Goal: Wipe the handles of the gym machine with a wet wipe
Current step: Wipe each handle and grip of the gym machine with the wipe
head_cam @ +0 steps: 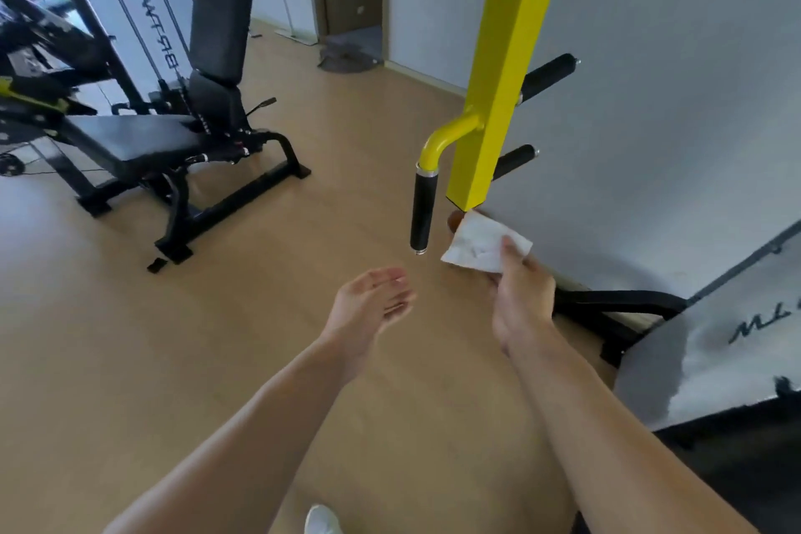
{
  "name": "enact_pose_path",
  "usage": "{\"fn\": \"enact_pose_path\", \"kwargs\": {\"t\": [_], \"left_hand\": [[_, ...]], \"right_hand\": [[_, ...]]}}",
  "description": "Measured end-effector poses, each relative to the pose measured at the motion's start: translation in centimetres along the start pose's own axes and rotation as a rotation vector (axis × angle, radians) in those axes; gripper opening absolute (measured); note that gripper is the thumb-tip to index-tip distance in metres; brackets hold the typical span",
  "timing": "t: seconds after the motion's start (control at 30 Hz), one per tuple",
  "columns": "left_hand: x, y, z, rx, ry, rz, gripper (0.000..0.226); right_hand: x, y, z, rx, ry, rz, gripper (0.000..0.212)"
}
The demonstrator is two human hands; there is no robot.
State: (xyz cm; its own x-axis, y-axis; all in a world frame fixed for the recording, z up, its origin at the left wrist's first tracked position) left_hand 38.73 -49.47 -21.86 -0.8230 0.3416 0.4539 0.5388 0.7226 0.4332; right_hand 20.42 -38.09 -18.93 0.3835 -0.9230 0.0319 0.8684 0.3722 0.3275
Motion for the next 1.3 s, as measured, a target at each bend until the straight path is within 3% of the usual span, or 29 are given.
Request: {"fn": "enact_pose_path", "kwargs": {"t": [0.07,0.17,0.3,0.4,0.5,0.57,0.73,0.9,1.03,1.2,1.3], "left_hand": [[0.3,-2.4,-3.1,0.082,-0.139,0.023,0.020],[1.8,-5.3,-7.3,0.224,-0.293,0.042,0.022],[5.1,-7.8,-10.7,0.366,-0.351,0.125,0.022],[7.5,-8.5,-12.0,0.429,-0.438,0.185,0.020],[8.2,-9.6,-12.6,0.465,-0.502,0.127,0.019],[8.2,-10.1,-12.8,0.494,-0.577,0.107,0.015],[8.7,-10.5,-14.2,0.611,-0.789,0.205,0.014],[9.5,-11.2,-15.0,0.673,-0.881,0.342,0.019],[9.8,-11.4,-15.2,0.734,-0.916,0.405,0.019],[9.5,-11.9,-15.3,0.807,-0.960,0.435,0.022],[9.7,-12.1,-15.4,0.801,-0.945,0.477,0.021]], "right_hand": [[3.0,-1.0,2.3,-0.125,0.073,-0.061,0.031],[8.1,-1.3,3.2,-0.240,0.207,0.029,0.030],[10.3,-0.9,2.5,-0.342,0.082,0.117,0.049],[10.2,-3.2,2.4,-0.440,0.141,0.096,0.024],[11.2,-6.0,2.2,-0.460,0.309,0.137,0.030],[11.9,-6.7,2.8,-0.575,0.472,0.155,0.016],[13.4,-6.9,2.2,-0.629,0.685,0.266,0.018],[13.2,-6.2,3.5,-0.757,0.728,0.101,0.023],[13.8,-7.0,-0.4,-0.707,1.059,0.137,0.035],[13.8,-5.5,3.6,-0.829,0.923,-0.044,0.033],[14.2,-6.3,2.1,-0.749,0.998,-0.032,0.039]]}}
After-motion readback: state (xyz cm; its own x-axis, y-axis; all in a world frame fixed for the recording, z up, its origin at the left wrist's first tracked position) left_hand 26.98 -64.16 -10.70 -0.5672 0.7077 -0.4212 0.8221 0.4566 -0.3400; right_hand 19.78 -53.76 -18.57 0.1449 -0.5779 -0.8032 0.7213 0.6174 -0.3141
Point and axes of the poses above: each hand's wrist, its own y-axis away from the middle knuckle, its own x-axis out of the palm, z = x × y, the point moved 8 cm from there along -y, towards the middle knuckle, and after that the axes turned 12 degrees about y, right-handed, at the moved point
